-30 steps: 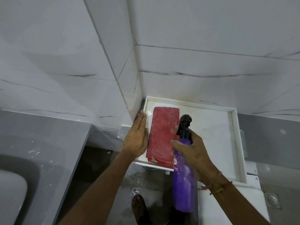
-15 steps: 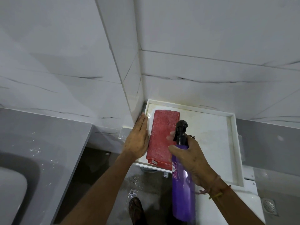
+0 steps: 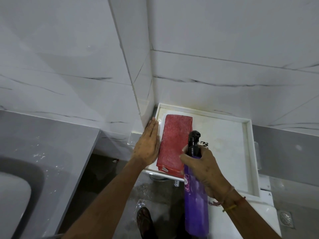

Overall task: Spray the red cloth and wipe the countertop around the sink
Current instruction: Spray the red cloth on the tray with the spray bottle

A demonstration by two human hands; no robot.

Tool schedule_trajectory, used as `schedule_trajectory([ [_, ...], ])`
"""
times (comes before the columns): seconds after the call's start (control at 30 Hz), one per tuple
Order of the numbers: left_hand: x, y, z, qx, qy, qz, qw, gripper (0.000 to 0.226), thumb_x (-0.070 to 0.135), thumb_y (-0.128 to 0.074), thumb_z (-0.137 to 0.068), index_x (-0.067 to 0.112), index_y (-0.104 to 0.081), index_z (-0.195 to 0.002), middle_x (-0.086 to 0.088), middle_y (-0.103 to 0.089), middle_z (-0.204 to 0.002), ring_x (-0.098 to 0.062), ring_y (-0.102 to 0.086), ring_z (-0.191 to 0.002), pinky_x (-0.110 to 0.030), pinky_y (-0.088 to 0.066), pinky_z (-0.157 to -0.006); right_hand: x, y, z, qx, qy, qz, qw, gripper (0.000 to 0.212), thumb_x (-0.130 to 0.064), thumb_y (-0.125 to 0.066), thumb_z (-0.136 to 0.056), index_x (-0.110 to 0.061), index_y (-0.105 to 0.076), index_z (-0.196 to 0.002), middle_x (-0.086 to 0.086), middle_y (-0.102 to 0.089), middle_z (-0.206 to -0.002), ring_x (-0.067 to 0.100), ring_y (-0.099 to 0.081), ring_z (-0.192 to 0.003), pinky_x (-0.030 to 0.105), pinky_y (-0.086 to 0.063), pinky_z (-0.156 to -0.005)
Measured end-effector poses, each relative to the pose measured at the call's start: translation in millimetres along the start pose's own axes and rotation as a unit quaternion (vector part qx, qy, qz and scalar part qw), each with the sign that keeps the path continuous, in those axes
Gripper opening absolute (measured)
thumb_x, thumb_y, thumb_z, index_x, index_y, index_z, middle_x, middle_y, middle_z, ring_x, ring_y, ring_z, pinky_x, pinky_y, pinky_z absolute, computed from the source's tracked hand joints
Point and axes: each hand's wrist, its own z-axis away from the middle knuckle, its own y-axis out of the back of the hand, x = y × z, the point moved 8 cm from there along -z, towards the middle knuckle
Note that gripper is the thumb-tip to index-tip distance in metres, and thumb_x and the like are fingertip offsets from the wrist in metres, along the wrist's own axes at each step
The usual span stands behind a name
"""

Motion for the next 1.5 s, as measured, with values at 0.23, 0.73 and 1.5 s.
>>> schedule_trajectory([
  [0.23,-1,0,0,0.009,-0.002,-0.001,1.000,0.058,0.030,-0.023,-0.101,0.009,0.002,-0.149,-0.007,0.007,-0.161,-0.014,0.010,-0.147,-0.025,0.002,-0.120,-4,1,3,0.012,0.020,0.010,1.000,0.006,-0.017,-0.065,-0.081,-0.022,-0.061,-0.081,0.009,-0.067,-0.083,0.021,-0.069,-0.063,0.036,-0.062,-0.062],
  [0.73,0,1,-1,0.009,-0.005,-0.001,1.000,0.058,0.029,-0.022,-0.101,0.008,0.002,-0.149,-0.008,0.006,-0.161,-0.016,0.008,-0.148,-0.026,0.001,-0.121,-4,7,1,0.040,0.018,0.047,0.998,0.006,-0.020,-0.065,-0.082,-0.021,-0.060,-0.079,0.017,-0.068,-0.089,0.030,-0.068,-0.073,0.030,-0.060,-0.058],
  [1.5,1,2,-1,0.019,-0.014,-0.001,1.000,0.057,0.026,-0.024,-0.101,0.005,-0.001,-0.149,-0.012,0.004,-0.161,-0.017,0.007,-0.148,-0.026,0.000,-0.121,-11,3,0,0.026,0.008,0.066,0.997,0.008,-0.025,-0.062,-0.086,-0.022,-0.061,-0.078,0.007,-0.067,-0.082,0.016,-0.069,-0.075,0.029,-0.060,-0.067],
])
